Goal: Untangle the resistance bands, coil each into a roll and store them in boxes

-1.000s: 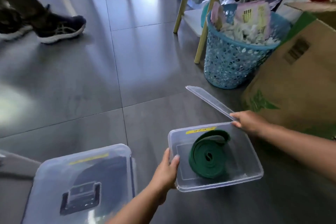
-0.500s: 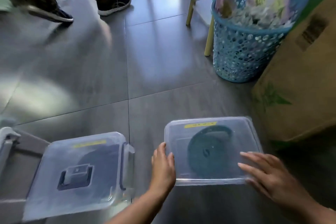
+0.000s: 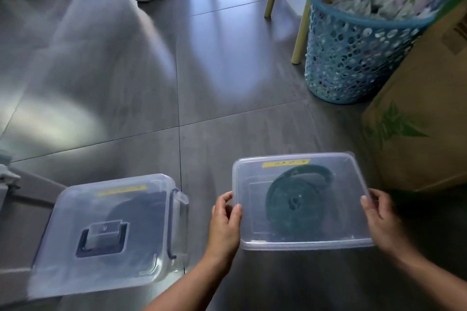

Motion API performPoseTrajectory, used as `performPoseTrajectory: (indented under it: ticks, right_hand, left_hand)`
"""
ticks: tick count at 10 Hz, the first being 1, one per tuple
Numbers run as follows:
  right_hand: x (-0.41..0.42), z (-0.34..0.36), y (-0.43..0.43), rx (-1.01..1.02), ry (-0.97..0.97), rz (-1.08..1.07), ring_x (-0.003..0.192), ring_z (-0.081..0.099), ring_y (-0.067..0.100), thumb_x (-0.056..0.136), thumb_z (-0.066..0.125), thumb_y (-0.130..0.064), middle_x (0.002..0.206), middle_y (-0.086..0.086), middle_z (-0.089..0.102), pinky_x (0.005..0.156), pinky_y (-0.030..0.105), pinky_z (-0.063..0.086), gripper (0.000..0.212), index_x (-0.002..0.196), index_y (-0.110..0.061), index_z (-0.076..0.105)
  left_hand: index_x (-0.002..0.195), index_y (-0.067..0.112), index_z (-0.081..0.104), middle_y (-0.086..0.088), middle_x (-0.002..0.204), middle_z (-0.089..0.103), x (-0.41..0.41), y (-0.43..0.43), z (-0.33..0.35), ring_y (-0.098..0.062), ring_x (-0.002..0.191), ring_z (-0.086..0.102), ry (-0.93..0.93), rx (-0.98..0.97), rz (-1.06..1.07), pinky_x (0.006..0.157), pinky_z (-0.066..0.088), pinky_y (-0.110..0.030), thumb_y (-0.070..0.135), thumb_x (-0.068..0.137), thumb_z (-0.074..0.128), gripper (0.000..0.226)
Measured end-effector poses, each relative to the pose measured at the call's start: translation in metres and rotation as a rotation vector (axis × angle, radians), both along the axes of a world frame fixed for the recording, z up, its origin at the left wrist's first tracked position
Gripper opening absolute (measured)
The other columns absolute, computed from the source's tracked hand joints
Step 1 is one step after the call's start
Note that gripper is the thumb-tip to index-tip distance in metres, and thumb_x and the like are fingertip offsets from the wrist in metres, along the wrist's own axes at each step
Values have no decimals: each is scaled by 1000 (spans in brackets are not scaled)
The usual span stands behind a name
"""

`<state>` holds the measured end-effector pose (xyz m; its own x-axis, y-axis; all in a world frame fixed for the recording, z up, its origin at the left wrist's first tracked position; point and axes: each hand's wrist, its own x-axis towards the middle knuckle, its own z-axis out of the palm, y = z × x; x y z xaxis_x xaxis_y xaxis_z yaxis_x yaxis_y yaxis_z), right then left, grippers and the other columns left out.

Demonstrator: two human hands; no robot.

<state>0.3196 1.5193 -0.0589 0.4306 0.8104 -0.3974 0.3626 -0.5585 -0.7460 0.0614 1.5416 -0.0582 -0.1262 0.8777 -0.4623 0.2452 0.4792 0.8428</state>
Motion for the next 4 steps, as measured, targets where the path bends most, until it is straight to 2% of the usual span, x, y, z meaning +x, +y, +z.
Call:
performPoseTrajectory:
  ticks: [1, 2, 3, 4]
  right_hand:
    - [-4, 3, 1, 43, 81, -45, 78, 51, 30, 91, 38, -48, 96, 19, 50, 59, 29, 39, 52, 116, -3, 41]
    - [-3, -1, 4, 86, 79, -57, 77, 50, 33, 96, 35, -18, 98, 22, 47, 55, 26, 35, 34, 121, 5, 37]
    - [-3, 9, 10, -1, 40, -13, 78, 48, 27, 96, 36, -14, 109, 30, 50, 62, 32, 39, 27, 117, 1, 41]
    - [1, 16, 12, -42, 47, -5, 99, 49, 33, 94, 41, -19, 128, 28, 41, 85, 47, 42, 38, 129, -5, 38]
  left_hand:
    - [101, 27, 53, -8, 91, 58, -6, 3, 4, -14, 75, 57, -155, -58, 53, 56, 47, -15, 5, 92, 49, 24]
    - [105, 16, 53, -7, 83, 58, -8, 6, 4, -12, 66, 53, -211, -59, 39, 45, 41, -12, 1, 90, 50, 21]
    - [109, 12, 50, -6, 84, 56, -10, 6, 12, -14, 68, 52, -147, -128, -39, 51, 42, -19, 4, 91, 49, 19]
    - [130, 9, 36, -3, 102, 53, -14, 6, 22, -13, 87, 53, -69, -141, -97, 73, 48, -26, 16, 91, 53, 42]
